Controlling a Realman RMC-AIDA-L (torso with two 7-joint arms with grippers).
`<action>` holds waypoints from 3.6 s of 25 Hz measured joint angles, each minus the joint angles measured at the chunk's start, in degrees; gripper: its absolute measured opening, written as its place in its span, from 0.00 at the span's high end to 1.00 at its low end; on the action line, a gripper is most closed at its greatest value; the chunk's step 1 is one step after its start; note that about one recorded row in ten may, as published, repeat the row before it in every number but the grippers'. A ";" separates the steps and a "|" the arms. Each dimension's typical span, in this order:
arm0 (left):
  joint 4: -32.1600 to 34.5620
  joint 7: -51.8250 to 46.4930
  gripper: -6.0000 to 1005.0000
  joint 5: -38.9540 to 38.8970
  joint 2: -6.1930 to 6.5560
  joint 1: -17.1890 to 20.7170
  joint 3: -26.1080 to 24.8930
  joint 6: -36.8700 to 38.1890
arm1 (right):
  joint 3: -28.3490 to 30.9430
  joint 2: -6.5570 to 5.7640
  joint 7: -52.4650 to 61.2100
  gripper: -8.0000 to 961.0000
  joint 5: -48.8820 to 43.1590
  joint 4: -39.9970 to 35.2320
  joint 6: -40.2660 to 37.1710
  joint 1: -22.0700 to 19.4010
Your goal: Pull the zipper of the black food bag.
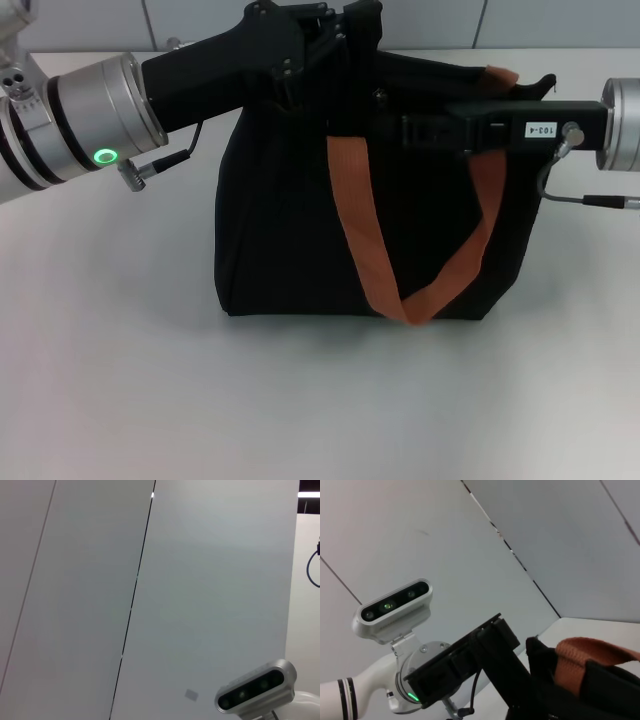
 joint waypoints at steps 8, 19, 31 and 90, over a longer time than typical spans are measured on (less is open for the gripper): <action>0.00 -0.03 0.96 -0.06 0.00 -0.17 0.00 0.13 | 1.18 0.34 -0.03 0.84 2.45 -1.84 -0.89 -3.05; 0.00 -0.09 0.96 -0.06 0.01 -0.30 0.01 0.14 | 2.17 -0.37 0.35 0.99 7.43 -2.64 -1.34 -5.42; -0.54 -0.09 0.96 -0.06 0.01 -0.38 0.01 0.19 | 1.74 -0.42 2.08 0.99 7.52 -2.14 -0.66 -4.52; -0.61 -0.08 0.95 -0.89 0.06 -0.14 -0.35 0.67 | 1.99 -1.61 11.37 0.99 1.15 -7.06 2.67 -6.61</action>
